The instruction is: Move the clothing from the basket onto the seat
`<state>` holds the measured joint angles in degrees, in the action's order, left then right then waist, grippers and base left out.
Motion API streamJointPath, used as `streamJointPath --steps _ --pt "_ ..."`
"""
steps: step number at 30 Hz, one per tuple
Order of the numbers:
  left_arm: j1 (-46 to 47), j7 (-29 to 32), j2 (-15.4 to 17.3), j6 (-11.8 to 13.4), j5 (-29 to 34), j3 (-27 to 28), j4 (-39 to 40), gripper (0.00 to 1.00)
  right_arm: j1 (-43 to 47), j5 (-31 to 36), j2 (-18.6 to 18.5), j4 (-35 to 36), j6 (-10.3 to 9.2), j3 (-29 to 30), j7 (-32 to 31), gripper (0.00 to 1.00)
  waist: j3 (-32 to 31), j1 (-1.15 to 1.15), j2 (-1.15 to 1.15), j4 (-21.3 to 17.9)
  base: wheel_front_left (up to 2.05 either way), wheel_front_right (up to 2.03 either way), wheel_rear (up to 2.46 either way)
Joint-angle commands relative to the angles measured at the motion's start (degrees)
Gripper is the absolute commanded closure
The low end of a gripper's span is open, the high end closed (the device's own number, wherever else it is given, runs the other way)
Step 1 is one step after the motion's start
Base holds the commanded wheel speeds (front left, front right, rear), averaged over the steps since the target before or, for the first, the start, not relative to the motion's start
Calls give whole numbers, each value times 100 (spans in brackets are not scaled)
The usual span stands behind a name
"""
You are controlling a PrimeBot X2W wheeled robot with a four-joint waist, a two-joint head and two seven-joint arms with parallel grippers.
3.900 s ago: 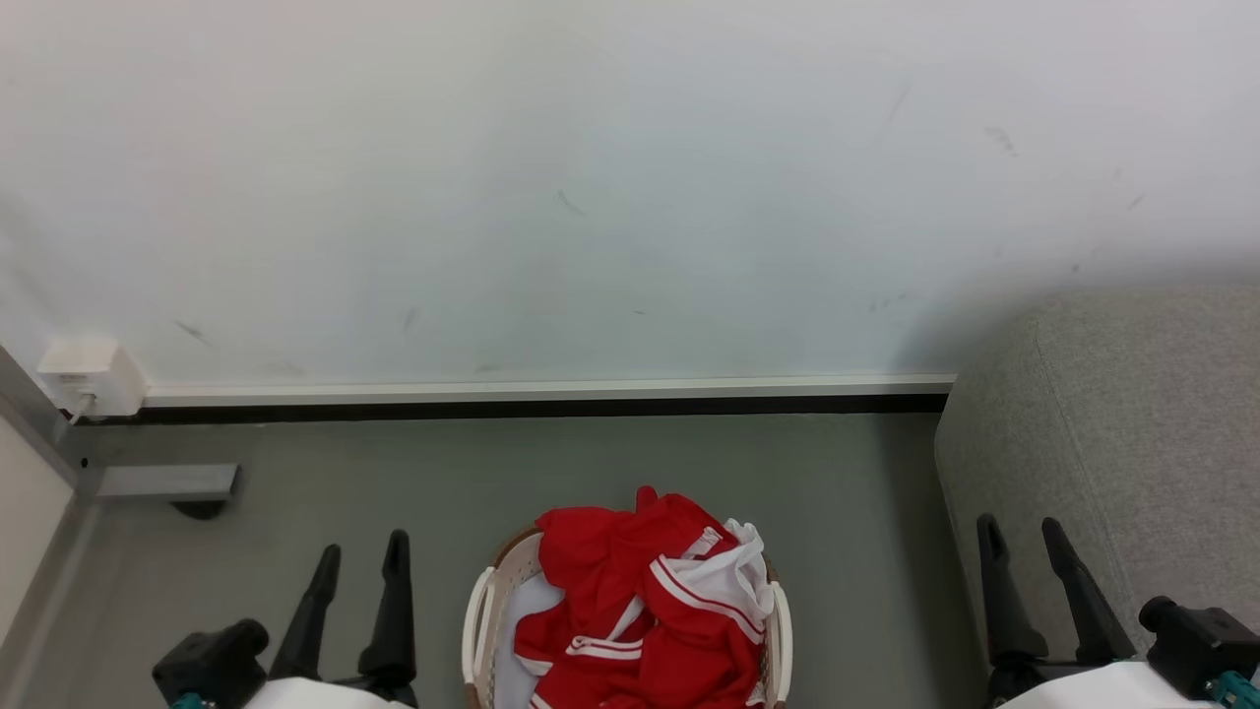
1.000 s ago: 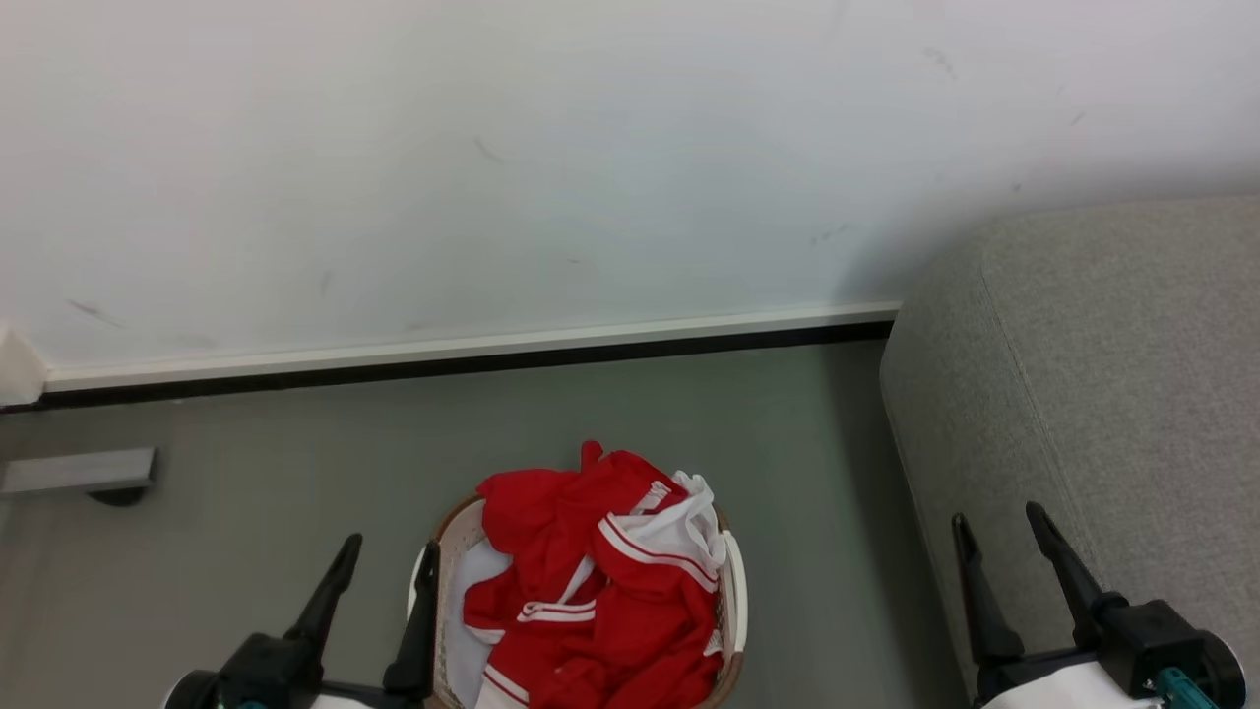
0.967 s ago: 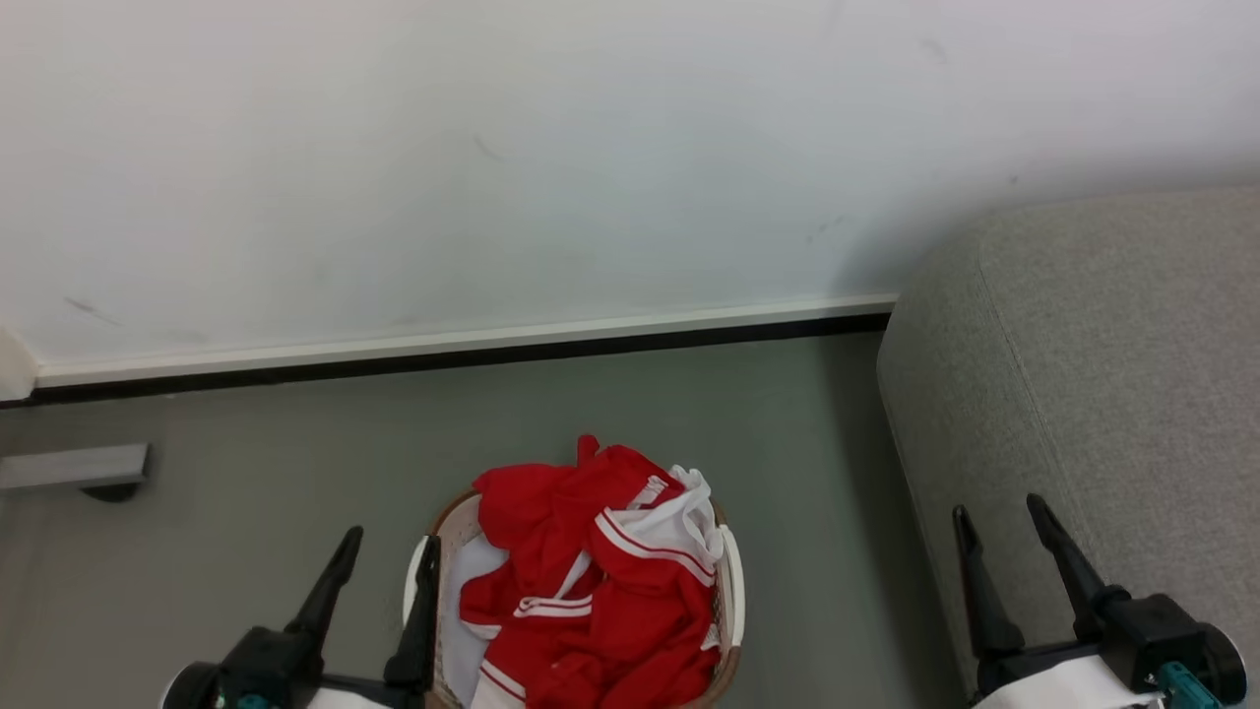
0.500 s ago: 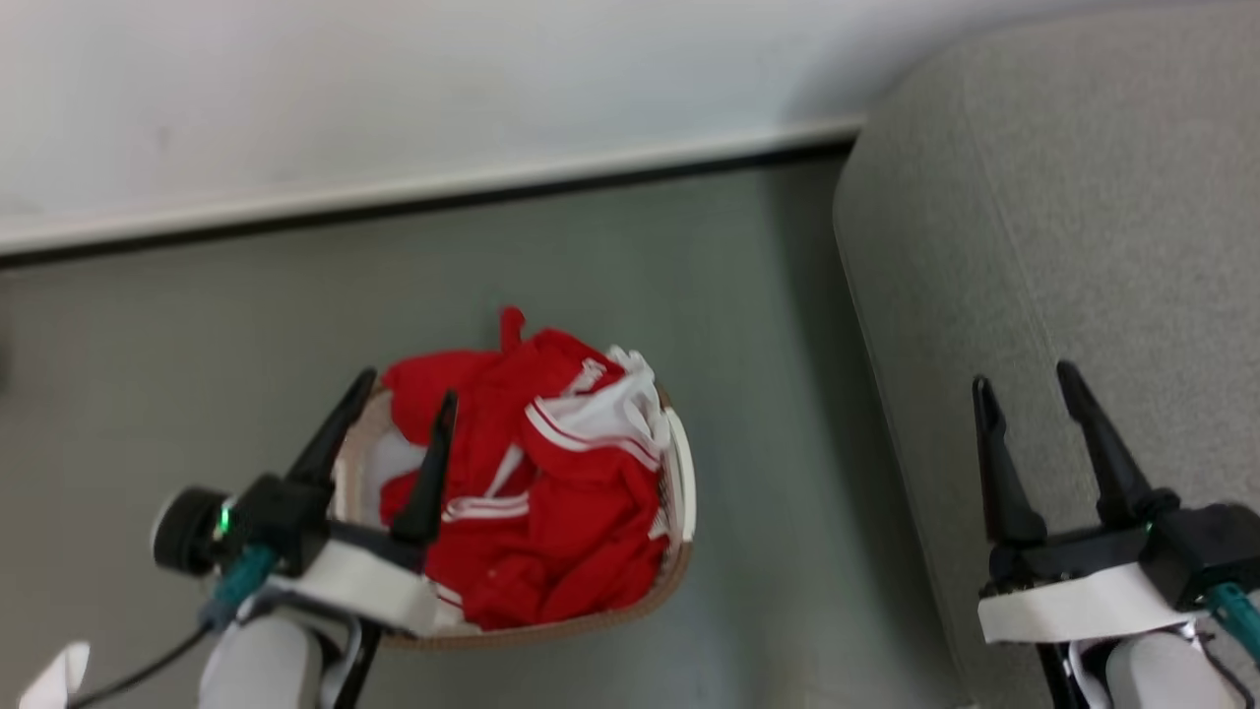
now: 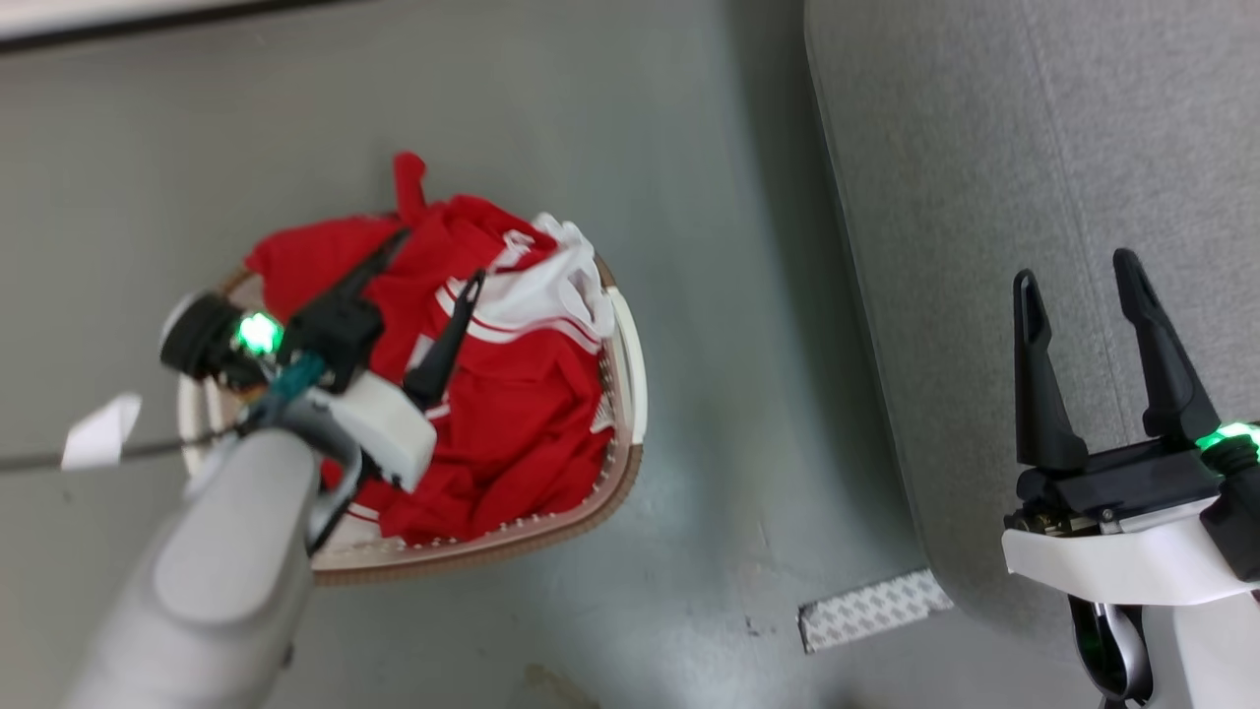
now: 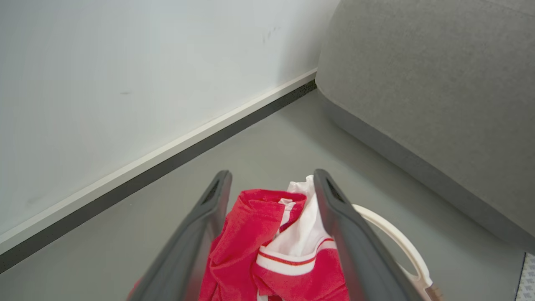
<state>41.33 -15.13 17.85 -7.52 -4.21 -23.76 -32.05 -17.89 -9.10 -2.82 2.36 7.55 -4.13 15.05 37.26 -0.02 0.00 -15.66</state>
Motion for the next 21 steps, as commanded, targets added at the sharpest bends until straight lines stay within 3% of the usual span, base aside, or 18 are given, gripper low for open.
streamJointPath --steps 1,9,21 --pt "223 0 127 16 -35 -147 -206 0 -91 40 -14 70 -12 7 20 0 235 2 0 -111 0 0 0" --pt "1288 19 402 15 -119 -845 -1324 0 -64 -24 -13 270 -12 -57 20 0 558 2 0 -209 0 0 0" --pt "1988 -1 537 15 -453 -1635 -2046 0 -122 -69 -12 326 -12 -89 20 0 823 2 0 -243 0 0 0"
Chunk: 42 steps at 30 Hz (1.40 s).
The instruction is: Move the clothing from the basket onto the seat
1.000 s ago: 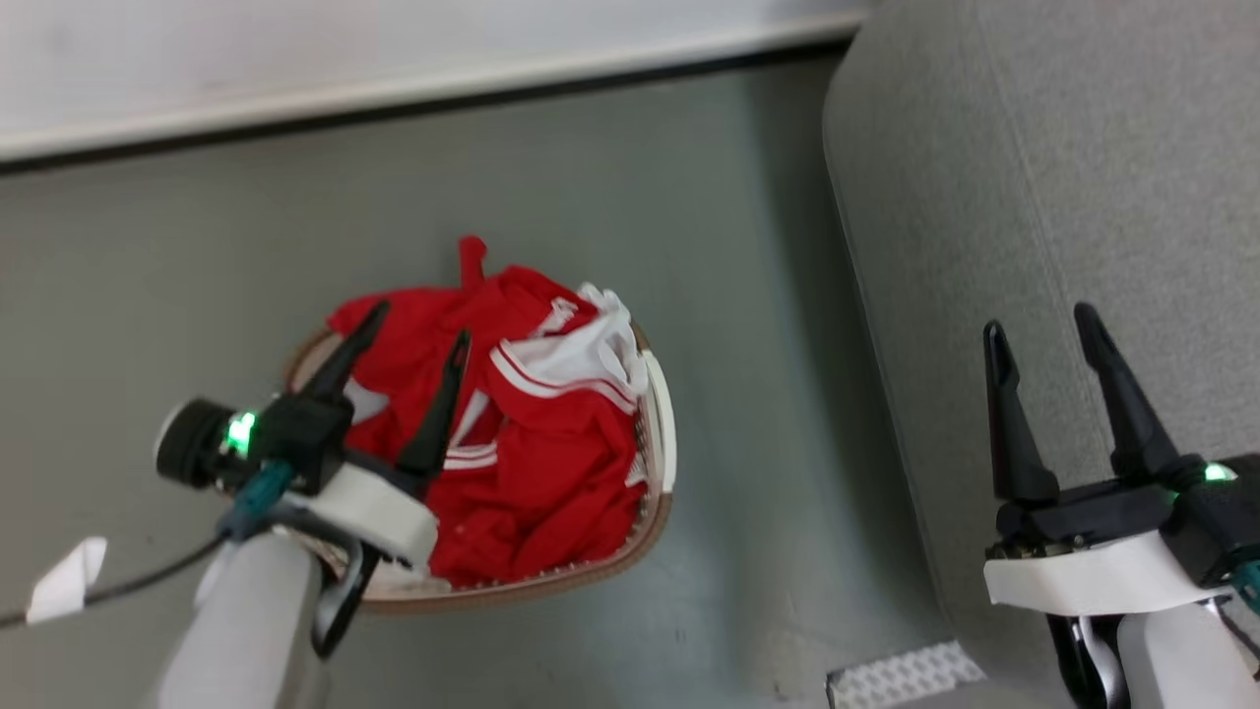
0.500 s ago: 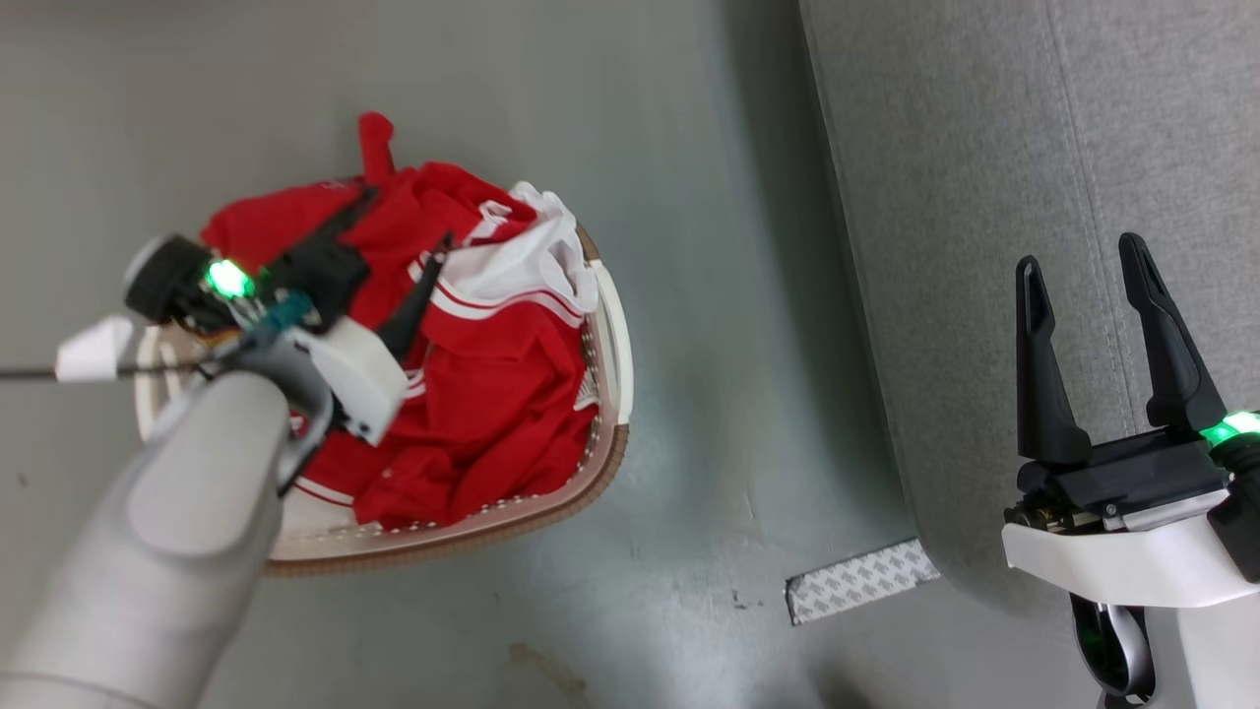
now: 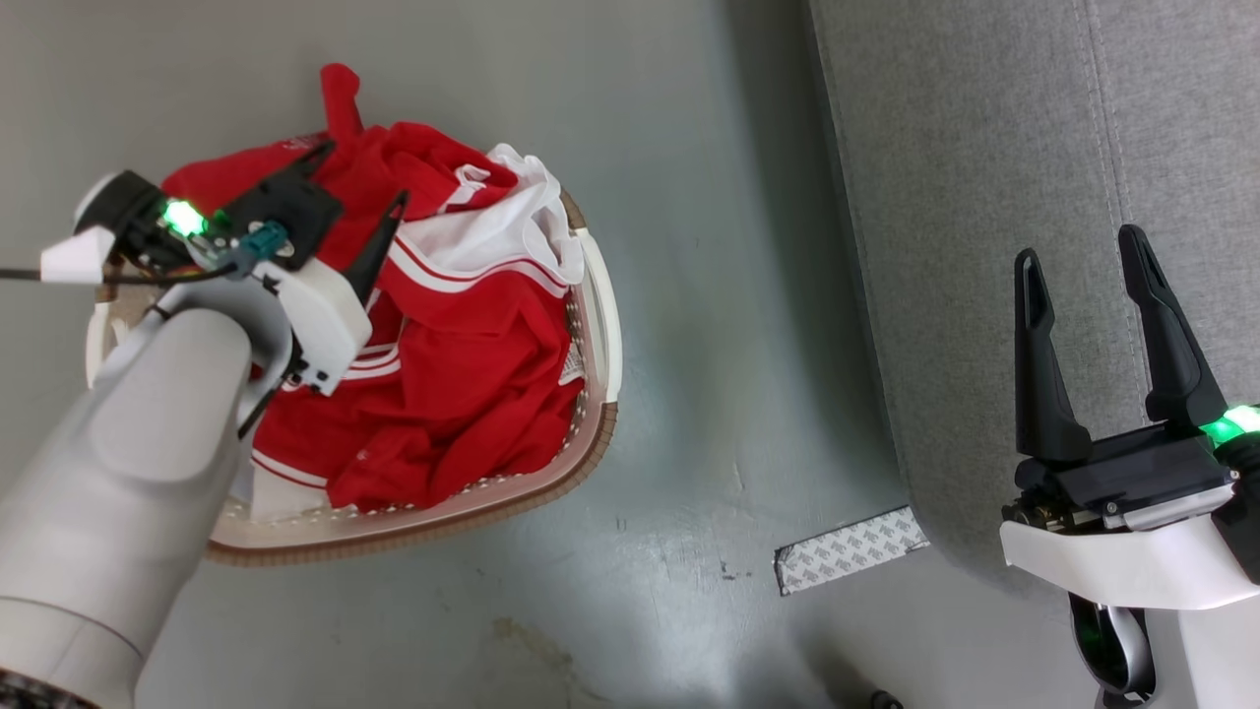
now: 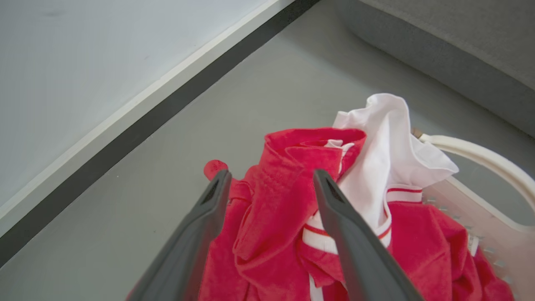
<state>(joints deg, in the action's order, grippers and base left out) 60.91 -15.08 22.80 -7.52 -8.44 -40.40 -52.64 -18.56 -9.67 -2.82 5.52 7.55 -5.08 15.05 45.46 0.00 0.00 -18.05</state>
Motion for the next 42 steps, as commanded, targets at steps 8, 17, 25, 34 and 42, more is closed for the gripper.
streamJointPath --steps 8,17,25,34,42 --pt "226 -9 68 15 -349 -218 -124 0 -67 -91 -13 16 -12 -34 20 0 153 0 0 -58 0 0 0" --pt "304 -9 142 14 -608 -495 -48 0 -78 -188 -13 58 -12 -68 20 0 235 0 0 -49 3 3 3" --pt "256 -8 242 14 -1075 -942 179 100 -89 -162 -13 50 -12 -42 20 0 244 0 0 -6 1 1 1" --pt "36 -10 347 32 -1440 -705 870 100 -165 -188 -14 -70 -12 -17 20 0 -38 0 0 153 0 0 0" --pt "-1155 -10 231 142 -1525 99 2014 100 -49 -108 -16 -360 -12 47 20 0 -1034 0 0 504 0 0 0"
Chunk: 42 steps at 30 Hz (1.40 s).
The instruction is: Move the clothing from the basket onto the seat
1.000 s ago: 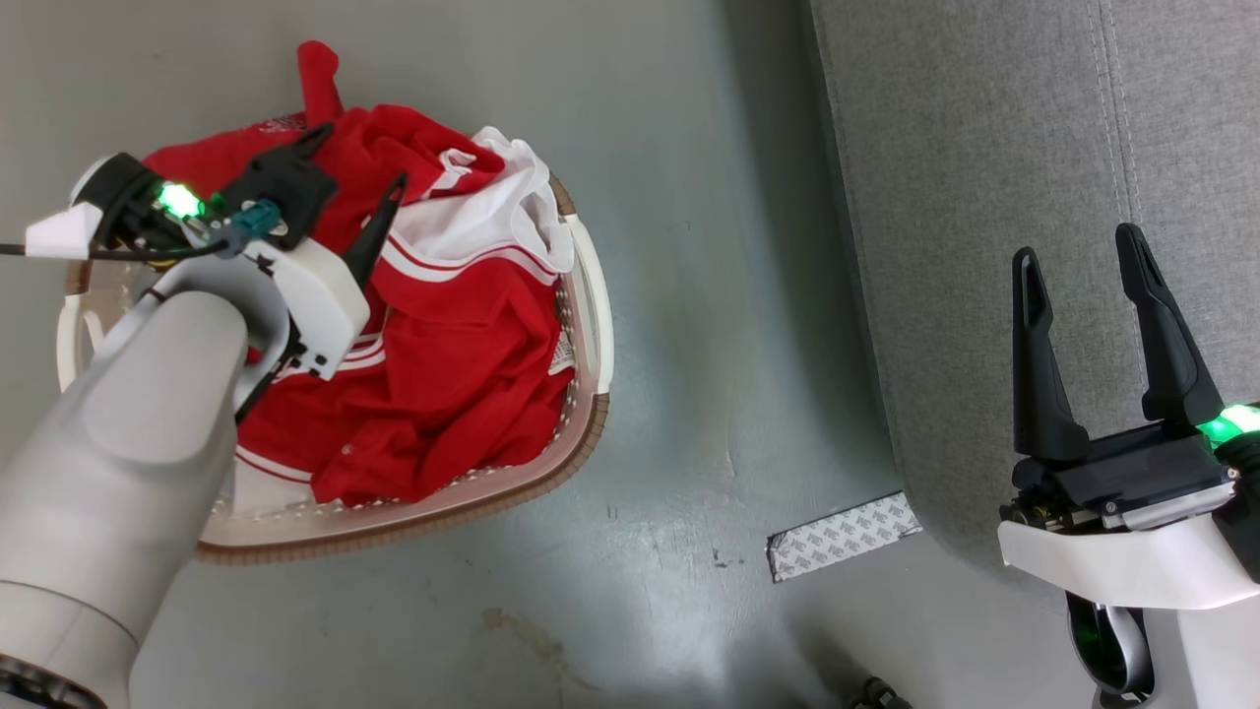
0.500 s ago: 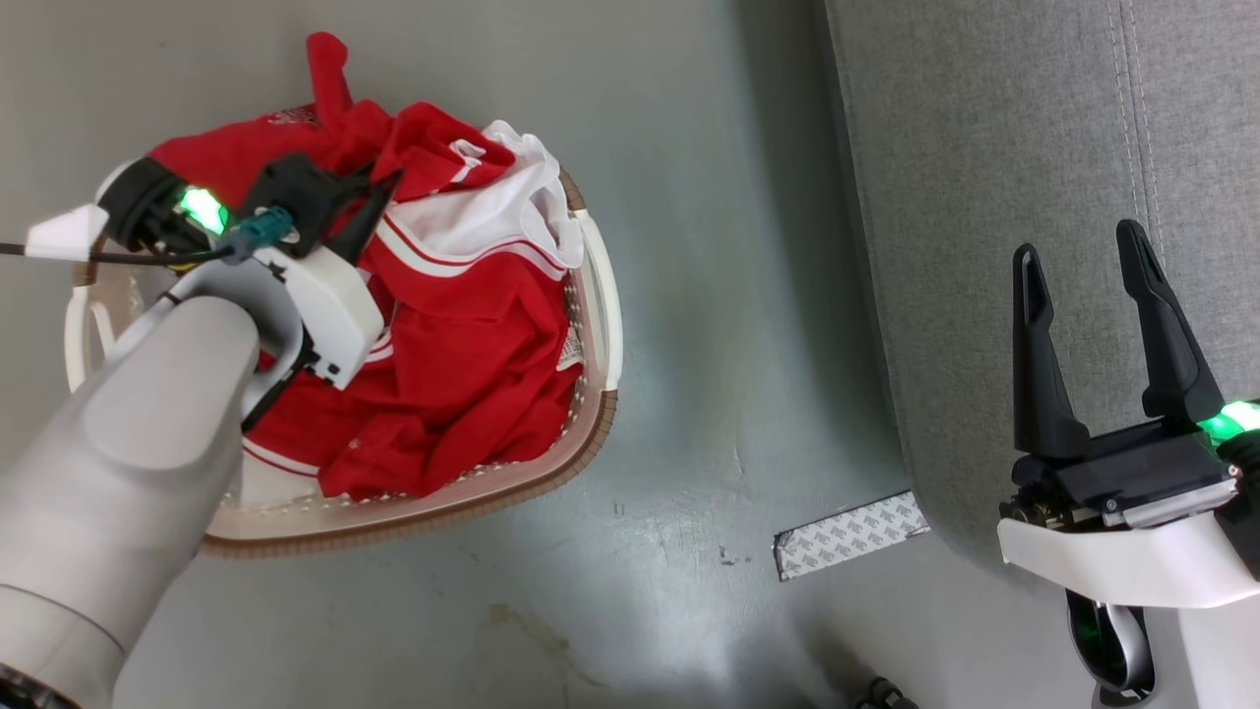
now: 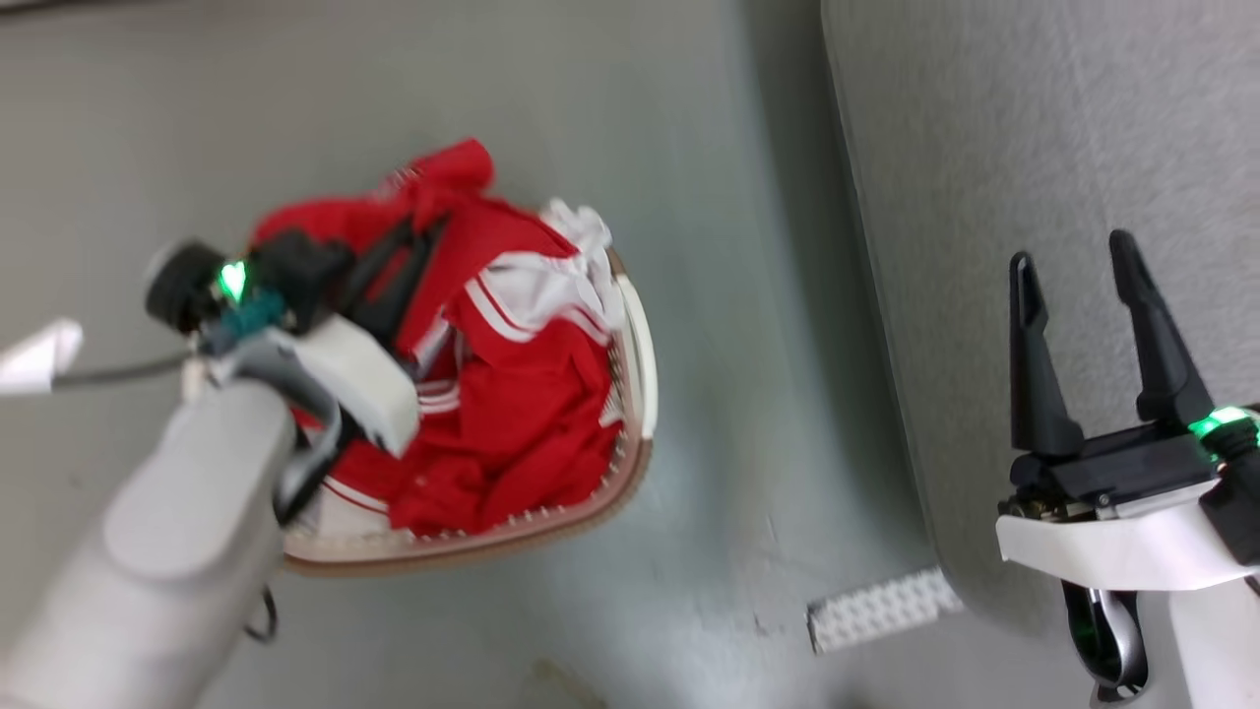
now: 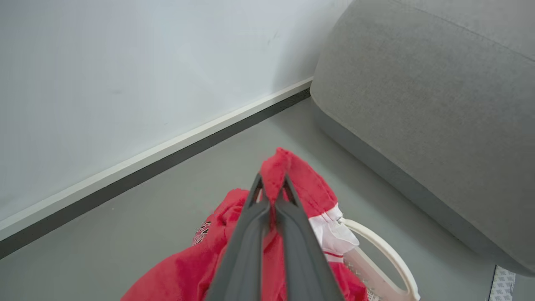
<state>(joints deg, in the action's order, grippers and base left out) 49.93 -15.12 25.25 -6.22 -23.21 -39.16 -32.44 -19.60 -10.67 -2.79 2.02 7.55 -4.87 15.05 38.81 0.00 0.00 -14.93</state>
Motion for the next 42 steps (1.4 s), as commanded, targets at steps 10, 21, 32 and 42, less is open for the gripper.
streamJointPath --steps 10,21,32,42 --pt "-1570 -5 -172 -14 40 558 1003 100 576 110 -21 -573 -12 13 20 0 -2034 0 0 777 0 0 0" --pt "-2624 -5 -67 263 -65 1122 2112 100 1134 47 -21 -958 -12 -109 12 0 -3269 0 0 1150 0 0 0" --pt "-3255 394 168 728 -242 1336 3505 100 1318 153 -18 -1058 -12 -904 11 0 -3908 0 0 1332 0 0 0" --pt "-3332 802 51 937 -185 1114 4513 100 633 42 -21 -1065 -12 -2760 10 0 -3990 0 0 1427 0 0 0"
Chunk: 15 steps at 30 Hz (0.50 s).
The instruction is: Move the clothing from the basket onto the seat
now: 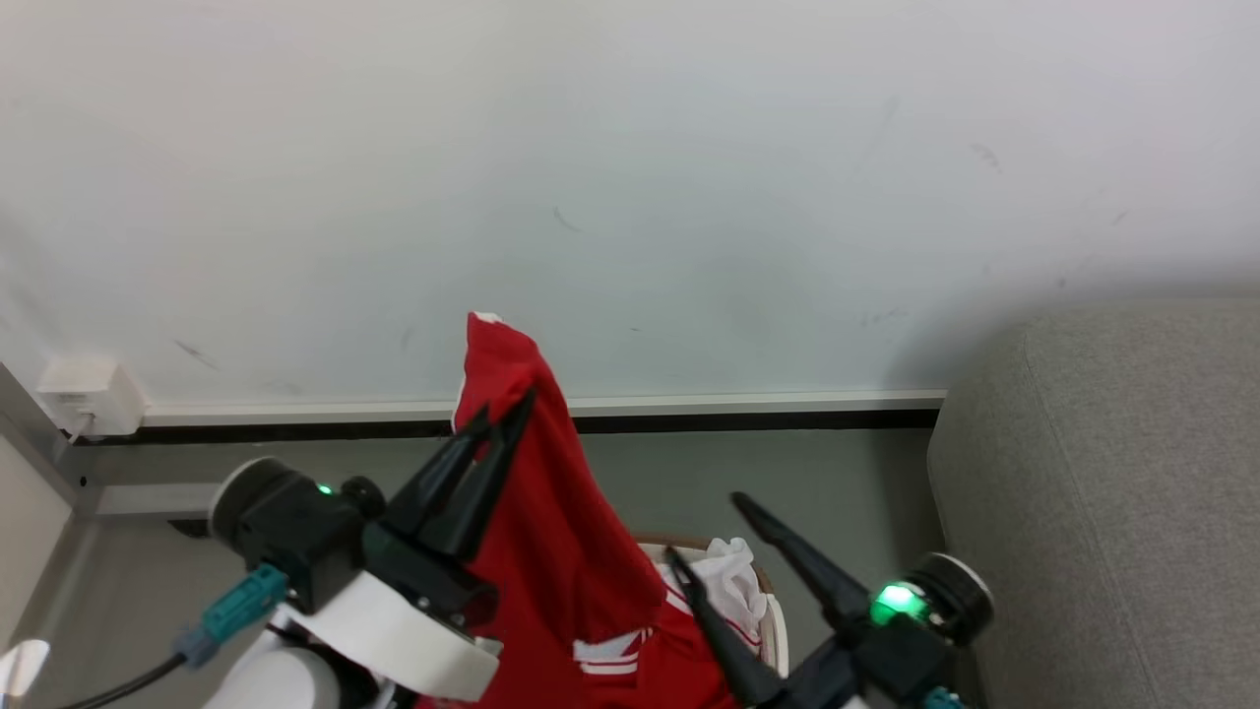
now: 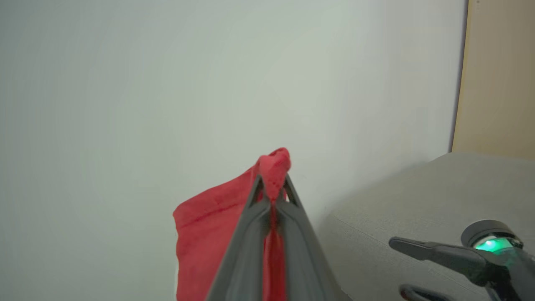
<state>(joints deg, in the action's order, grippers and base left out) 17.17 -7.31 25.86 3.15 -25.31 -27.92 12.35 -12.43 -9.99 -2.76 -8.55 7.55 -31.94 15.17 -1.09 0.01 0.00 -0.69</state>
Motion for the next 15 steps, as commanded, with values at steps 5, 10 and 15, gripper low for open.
streamJointPath --steps 5,10,15 --pt "-52 118 -137 -57 42 -266 216 100 -589 -76 -26 -164 -12 -561 -3 0 -13 -1 0 12 0 0 0" --pt "-9 174 -312 -133 76 -541 323 100 -909 -84 -22 -491 -12 -829 -2 0 -33 -1 0 41 0 0 0" --pt "49 222 -448 -195 88 -761 476 100 -1073 -198 -34 -1003 -12 -1005 -3 0 -59 -1 0 59 0 0 0"
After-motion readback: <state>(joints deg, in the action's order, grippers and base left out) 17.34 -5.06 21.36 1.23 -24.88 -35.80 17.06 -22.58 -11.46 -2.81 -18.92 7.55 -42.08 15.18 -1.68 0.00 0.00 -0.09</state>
